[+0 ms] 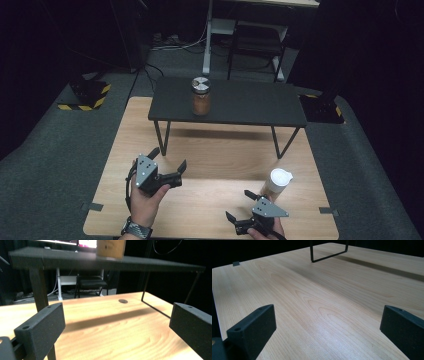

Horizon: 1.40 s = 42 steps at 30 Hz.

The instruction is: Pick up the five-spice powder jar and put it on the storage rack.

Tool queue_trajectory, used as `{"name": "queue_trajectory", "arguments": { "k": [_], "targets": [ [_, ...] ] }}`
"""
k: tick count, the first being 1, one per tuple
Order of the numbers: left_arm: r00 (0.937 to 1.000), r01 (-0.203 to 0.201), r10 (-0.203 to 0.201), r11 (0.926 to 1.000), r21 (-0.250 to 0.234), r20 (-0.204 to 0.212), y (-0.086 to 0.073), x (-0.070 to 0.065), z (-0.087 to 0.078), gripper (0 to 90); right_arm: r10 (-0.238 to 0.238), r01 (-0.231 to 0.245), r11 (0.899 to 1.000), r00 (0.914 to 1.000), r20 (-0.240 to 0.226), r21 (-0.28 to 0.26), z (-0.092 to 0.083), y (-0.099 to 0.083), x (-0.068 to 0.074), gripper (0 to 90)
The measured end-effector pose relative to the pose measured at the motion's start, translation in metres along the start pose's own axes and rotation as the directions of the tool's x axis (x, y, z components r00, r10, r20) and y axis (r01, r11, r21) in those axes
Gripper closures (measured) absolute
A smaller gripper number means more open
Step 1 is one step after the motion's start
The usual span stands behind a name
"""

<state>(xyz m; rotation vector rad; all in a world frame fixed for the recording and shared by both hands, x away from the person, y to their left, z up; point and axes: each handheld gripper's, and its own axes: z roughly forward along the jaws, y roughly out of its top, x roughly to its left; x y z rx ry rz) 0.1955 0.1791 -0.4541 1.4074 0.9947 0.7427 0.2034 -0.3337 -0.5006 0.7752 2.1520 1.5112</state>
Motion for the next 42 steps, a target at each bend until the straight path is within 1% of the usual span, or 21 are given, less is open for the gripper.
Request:
{"name": "queue_trajectory", "arguments": {
  "k": [4,7,8,12,13,15,18,22,23,24,25,26,28,31,32,33,36,37,38,39,42],
  "targets": [
    [1.0,-0.001,0.001,0.9997,0.026,0.003,-0.009,0.0,-0.004,0.4,-0.002,0.002,1.0,1.0,-0.001,-0.001,0.0,0.0,0.0,0.1],
    [1.0,-0.005,0.005,0.9984,0.057,0.004,-0.023,0.0,-0.009,0.4,-0.004,0.004,1.0,1.0,-0.004,0.0,0.001,0.0,0.0,0.1],
    [1.0,-0.005,0.005,0.9984,0.057,0.004,-0.023,0.0,-0.009,0.4,-0.004,0.004,1.0,1.0,-0.004,0.0,0.001,0.0,0.0,0.1],
    [1.0,-0.005,0.005,0.9954,0.095,0.002,-0.033,-0.001,-0.013,0.4,-0.004,0.004,1.0,1.0,-0.005,0.001,0.001,0.001,0.001,0.1],
    [1.0,-0.006,0.005,0.9936,0.113,0.005,-0.038,0.0,-0.014,0.4,-0.004,0.004,1.0,1.0,-0.005,0.001,0.001,0.001,0.001,0.1],
    [1.0,-0.007,0.006,0.992,0.126,0.005,-0.039,0.0,-0.016,0.4,-0.005,0.005,1.0,1.0,-0.005,0.002,0.001,0.001,0.001,0.1],
    [1.0,0.002,-0.003,0.9877,0.156,0.004,-0.05,0.0,-0.019,0.4,-0.003,0.003,1.0,1.0,-0.005,0.002,0.001,0.001,0.001,0.1],
    [0.9999,0.009,-0.007,0.9809,0.194,-0.009,-0.057,0.001,-0.02,0.4,-0.003,0.003,1.0,1.0,-0.004,0.001,0.001,0.001,0.001,0.1],
    [0.9999,0.003,-0.001,0.9782,0.208,-0.011,-0.058,0.0,-0.02,0.4,-0.003,0.003,1.0,1.0,-0.003,0.001,0.001,0.001,0.001,0.1],
    [0.9999,0.003,-0.001,0.9782,0.208,-0.011,-0.058,0.0,-0.02,0.4,-0.004,0.004,1.0,1.0,-0.001,0.001,0.001,0.001,0.002,0.1],
    [0.9999,-0.009,0.011,0.9741,0.226,-0.008,-0.06,0.0,-0.019,0.4,-0.004,0.004,1.0,1.0,-0.001,0.001,0.001,0.001,0.002,0.1],
    [0.9999,-0.009,0.011,0.9741,0.226,-0.008,-0.06,0.0,-0.019,0.4,-0.004,0.004,1.0,1.0,-0.001,0.001,0.001,0.001,0.002,0.1],
    [0.9996,-0.022,0.026,0.9695,0.244,-0.01,-0.06,-0.002,-0.019,0.4,-0.005,0.005,1.0,1.0,-0.001,0.001,0.001,0.001,0.002,0.1],
    [0.9994,-0.027,0.032,0.9672,0.253,-0.014,-0.058,-0.003,-0.018,0.4,-0.004,0.004,1.0,1.0,0.0,0.001,0.001,0.0,0.002,0.1],
    [0.9992,-0.033,0.038,0.963,0.268,-0.014,-0.056,-0.003,-0.017,0.4,-0.005,0.005,1.0,1.0,0.001,0.0,0.001,0.0,0.002,0.0],
    [0.9992,-0.033,0.038,0.963,0.268,-0.014,-0.056,-0.003,-0.017,0.4,-0.005,0.005,1.0,1.0,0.001,0.0,0.001,0.0,0.002,0.0],
    [0.9987,-0.042,0.049,0.9581,0.283,-0.016,-0.054,-0.005,-0.016,0.4,-0.008,0.008,1.0,1.0,0.0,0.0,0.001,0.0,0.002,0.1],
    [0.9982,-0.056,0.06,0.9517,0.302,-0.003,-0.051,-0.005,-0.014,0.4,-0.007,0.007,1.0,1.0,-0.003,0.001,0.001,0.0,0.002,0.1],
    [0.9982,-0.056,0.06,0.9517,0.302,-0.003,-0.051,-0.005,-0.014,0.4,-0.007,0.007,1.0,1.0,-0.003,0.001,0.001,0.0,0.002,0.1],
    [0.9974,-0.067,0.071,0.9418,0.329,0.0,-0.047,-0.006,-0.011,0.5,-0.006,0.006,1.0,1.0,-0.003,0.001,0.001,0.001,0.001,0.1],
    [0.9964,-0.079,0.085,0.9384,0.336,-0.003,-0.047,-0.009,-0.01,0.6,0.006,-0.006,1.0,1.0,0.001,-0.001,0.001,0.0,0.001,0.1]
  ]
}}
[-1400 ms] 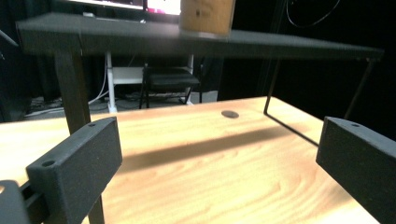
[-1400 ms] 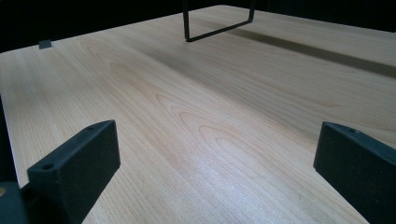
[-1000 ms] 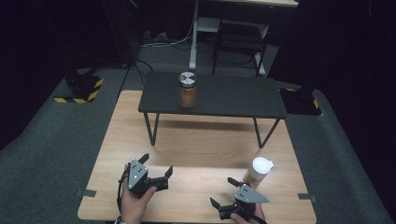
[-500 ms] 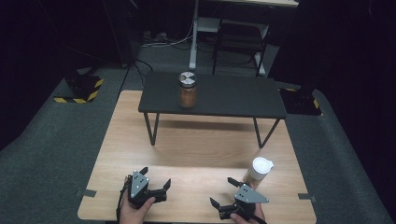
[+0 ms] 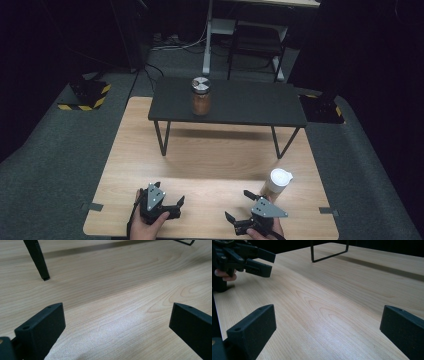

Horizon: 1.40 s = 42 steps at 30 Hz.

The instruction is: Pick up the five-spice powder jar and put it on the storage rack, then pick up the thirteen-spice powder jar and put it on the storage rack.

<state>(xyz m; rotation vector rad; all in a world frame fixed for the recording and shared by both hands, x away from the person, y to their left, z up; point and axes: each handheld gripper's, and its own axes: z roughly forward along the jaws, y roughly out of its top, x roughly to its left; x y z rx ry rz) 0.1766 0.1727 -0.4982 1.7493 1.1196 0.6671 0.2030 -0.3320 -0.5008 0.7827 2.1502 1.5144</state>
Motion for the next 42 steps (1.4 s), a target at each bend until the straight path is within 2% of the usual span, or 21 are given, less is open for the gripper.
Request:
{"name": "queue_trajectory", "arguments": {
  "k": [3,4,5,7,11,24,28,29,35,38,42],
  "targets": [
    [0.9998,-0.017,0.016,0.9998,-0.009,-0.013,-0.002,-0.004,-0.001,0.7,0.013,-0.013,1.0,0.9999,0.004,0.001,0.0,0.0,0.0,0.0],
    [0.9988,-0.048,0.048,0.9988,-0.011,-0.01,-0.002,-0.006,-0.002,0.7,0.027,-0.027,1.0,0.9995,0.015,0.002,0.001,0.001,0.001,0.1],
    [0.9988,-0.048,0.048,0.9988,-0.011,-0.01,-0.002,-0.006,-0.002,0.7,0.027,-0.027,1.0,0.9995,0.015,0.002,0.001,0.001,0.001,0.1],
    [0.9971,-0.076,0.076,0.9971,-0.008,-0.004,-0.002,-0.009,-0.001,0.7,0.02,-0.02,1.0,0.9997,0.015,0.001,0.001,0.001,0.003,0.1],
    [0.9973,-0.073,0.073,0.9973,0.005,0.005,0.001,-0.01,0.001,0.6,0.009,-0.009,1.0,0.9999,0.012,-0.001,0.001,0.0,0.004,0.1],
    [0.9965,-0.083,0.083,0.9964,0.019,-0.003,0.004,-0.014,0.002,0.7,0.017,-0.016,1.0,0.9998,0.013,-0.007,-0.001,-0.001,0.005,0.0],
    [0.9975,-0.07,0.07,0.9973,0.021,0.007,0.004,-0.011,0.002,0.7,0.02,-0.02,1.0,0.9997,0.012,-0.007,-0.001,-0.001,0.004,0.1],
    [0.9981,-0.061,0.061,0.998,0.017,0.006,0.003,-0.01,0.002,0.7,0.023,-0.023,1.0,0.9997,0.013,-0.008,-0.001,-0.002,0.004,0.0],
    [0.9978,-0.066,0.065,0.9978,0.009,0.008,0.002,-0.01,0.001,0.7,0.02,-0.02,1.0,0.9995,0.024,-0.013,-0.001,-0.002,0.007,0.0],
    [0.9982,-0.058,0.058,0.9983,0.0,0.013,0.0,-0.008,0.0,0.7,0.043,-0.044,0.999,0.998,0.045,0.003,0.001,0.001,0.008,0.1],
    [0.9987,-0.05,0.05,0.9987,-0.001,0.008,0.0,-0.008,0.0,0.7,0.035,-0.035,0.999,0.9981,0.052,0.002,0.002,0.001,0.01,0.1]
  ]
}}
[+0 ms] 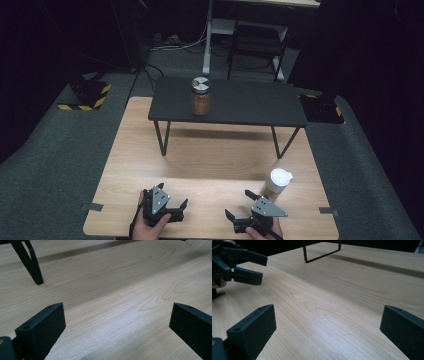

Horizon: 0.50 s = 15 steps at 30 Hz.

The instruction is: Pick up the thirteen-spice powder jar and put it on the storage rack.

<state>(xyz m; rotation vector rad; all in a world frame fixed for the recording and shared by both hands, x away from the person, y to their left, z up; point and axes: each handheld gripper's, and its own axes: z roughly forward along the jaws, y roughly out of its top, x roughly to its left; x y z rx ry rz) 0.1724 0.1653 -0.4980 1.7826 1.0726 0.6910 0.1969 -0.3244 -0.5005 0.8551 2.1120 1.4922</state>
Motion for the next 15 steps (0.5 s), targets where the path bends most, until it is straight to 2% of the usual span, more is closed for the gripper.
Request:
{"name": "queue_trajectory", "arguments": {
  "k": [4,11,15],
  "targets": [
    [1.0,-0.001,0.001,1.0,0.009,0.001,0.002,0.0,0.001,0.7,-0.01,0.01,1.0,0.9999,0.007,-0.022,-0.003,-0.004,0.002,0.1],
    [0.9991,-0.042,0.042,0.9989,0.021,0.001,0.004,-0.004,0.002,0.7,-0.032,0.032,0.999,0.9994,-0.011,-0.042,-0.009,-0.004,0.002,0.1],
    [0.9991,-0.043,0.043,0.9989,0.019,0.0,0.004,-0.004,0.002,0.7,-0.037,0.036,0.997,0.9993,-0.008,-0.068,-0.014,-0.002,0.003,0.1]
  ]
}}
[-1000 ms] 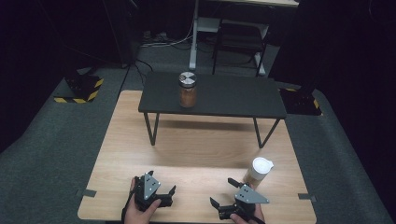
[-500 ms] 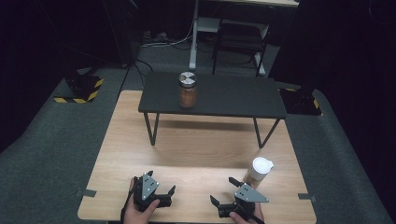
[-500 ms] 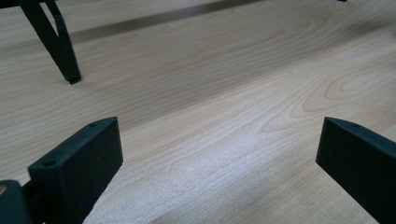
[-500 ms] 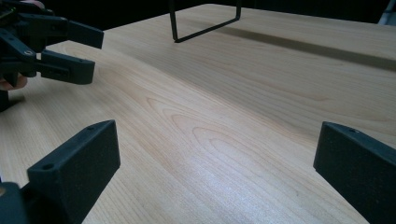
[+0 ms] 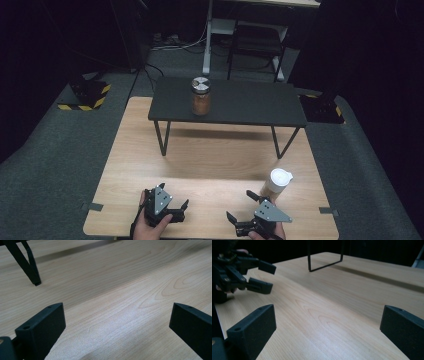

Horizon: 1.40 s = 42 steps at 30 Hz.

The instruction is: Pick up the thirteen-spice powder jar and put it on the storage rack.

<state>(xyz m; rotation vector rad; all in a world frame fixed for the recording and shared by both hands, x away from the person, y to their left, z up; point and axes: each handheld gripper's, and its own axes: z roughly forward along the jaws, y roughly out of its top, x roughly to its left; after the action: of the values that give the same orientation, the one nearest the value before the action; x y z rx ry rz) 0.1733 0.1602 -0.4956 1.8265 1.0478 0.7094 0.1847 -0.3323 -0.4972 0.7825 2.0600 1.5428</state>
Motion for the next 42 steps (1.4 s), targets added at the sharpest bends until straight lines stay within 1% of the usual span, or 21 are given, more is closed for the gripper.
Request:
{"name": "queue_trajectory", "arguments": {
  "k": [3,4,6,10,12,14,19,22,23,26,29,30,31,32,33,34,36,38,40,41,42],
  "targets": [
    [0.9998,0.011,-0.011,0.9999,0.001,0.014,0.0,0.004,0.0,0.7,0.005,-0.005,0.999,0.9999,0.01,-0.032,-0.006,0.004,0.002,0.1],
    [0.9998,0.011,-0.011,0.9999,0.001,0.014,0.0,0.004,0.0,0.7,0.005,-0.005,0.999,0.9999,0.01,-0.032,-0.006,0.004,0.002,0.1],
    [0.9996,0.021,-0.021,0.9998,-0.004,0.017,-0.001,0.005,0.0,0.7,-0.007,0.008,0.998,0.9998,0.019,-0.062,-0.013,0.007,0.003,0.1],
    [0.9997,0.014,-0.014,0.9998,-0.01,0.019,-0.002,0.005,-0.001,0.7,-0.019,0.022,0.995,0.9993,0.031,-0.095,-0.02,0.011,0.003,0.0],
    [0.9998,0.008,-0.008,0.9999,-0.011,0.02,-0.002,0.005,-0.001,0.7,-0.015,0.021,0.992,0.9989,0.045,-0.121,-0.027,0.012,0.003,0.0],
    [0.9998,0.006,-0.006,0.9999,-0.011,0.02,-0.002,0.004,-0.001,0.7,-0.013,0.02,0.991,0.9986,0.051,-0.129,-0.03,0.013,0.002,0.0],
    [0.9997,0.008,-0.008,0.9999,-0.01,0.022,-0.002,0.005,-0.001,0.7,0.013,0.005,0.985,0.9947,0.102,-0.171,-0.046,0.013,-0.005,0.0],
    [0.9996,0.009,-0.009,0.9999,-0.006,0.027,-0.001,0.006,-0.001,0.8,0.018,0.008,0.982,0.9912,0.131,-0.191,-0.055,0.012,-0.007,0.0],
    [0.9996,0.009,-0.009,0.9999,-0.006,0.027,-0.001,0.006,-0.001,0.7,0.018,0.008,0.982,0.9912,0.131,-0.191,-0.055,0.012,-0.007,0.0],
    [0.9994,0.014,-0.014,0.9999,-0.002,0.033,-0.001,0.007,0.0,0.8,0.032,0.001,0.979,0.987,0.158,-0.205,-0.063,0.011,-0.009,0.0],
    [0.9991,0.018,-0.018,0.9998,0.001,0.039,0.0,0.008,0.0,0.7,0.028,0.01,0.979,0.9826,0.184,-0.202,-0.069,0.01,-0.009,0.0],
    [0.9991,0.018,-0.018,0.9998,0.001,0.039,0.0,0.008,0.0,0.8,0.028,0.01,0.979,0.9826,0.184,-0.202,-0.069,0.01,-0.009,0.0],
    [0.9989,0.019,-0.019,0.9998,0.0,0.042,0.0,0.009,0.0,0.7,0.027,0.014,0.98,0.9791,0.201,-0.198,-0.072,0.009,-0.009,0.0],
    [0.9989,0.019,-0.019,0.9998,0.0,0.042,0.0,0.009,0.0,0.8,0.027,0.014,0.98,0.9791,0.201,-0.198,-0.072,0.009,-0.009,0.0],
    [0.9989,0.019,-0.019,0.9998,0.002,0.043,0.0,0.01,0.0,0.7,0.033,0.011,0.98,0.9754,0.218,-0.196,-0.076,0.007,-0.01,0.0],
    [0.9989,0.019,-0.019,0.9998,0.002,0.043,0.0,0.01,0.0,0.7,0.033,0.011,0.98,0.9754,0.218,-0.196,-0.076,0.007,-0.01,0.0],
    [0.9989,0.016,-0.016,0.9999,0.004,0.045,0.0,0.01,0.0,0.8,0.039,0.009,0.982,0.9689,0.245,-0.191,-0.081,0.004,-0.012,0.0],
    [0.9988,0.015,-0.015,0.9999,0.004,0.046,0.0,0.01,0.0,0.8,0.04,0.008,0.982,0.9668,0.252,-0.188,-0.082,0.003,-0.013,0.0],
    [0.9987,0.015,-0.016,0.9999,0.004,0.049,0.0,0.011,0.0,0.9,0.057,-0.006,0.983,0.9608,0.272,-0.183,-0.086,0.0,-0.016,0.0],
    [0.9987,0.015,-0.016,0.9999,0.004,0.049,0.0,0.011,0.0,0.9,0.057,-0.006,0.983,0.9608,0.272,-0.183,-0.086,0.0,-0.016,0.0],
    [0.9986,0.016,-0.017,0.9999,0.003,0.05,0.0,0.011,0.0,0.9,0.059,-0.009,0.984,0.9579,0.281,-0.178,-0.088,-0.002,-0.018,0.0]
  ]
}}
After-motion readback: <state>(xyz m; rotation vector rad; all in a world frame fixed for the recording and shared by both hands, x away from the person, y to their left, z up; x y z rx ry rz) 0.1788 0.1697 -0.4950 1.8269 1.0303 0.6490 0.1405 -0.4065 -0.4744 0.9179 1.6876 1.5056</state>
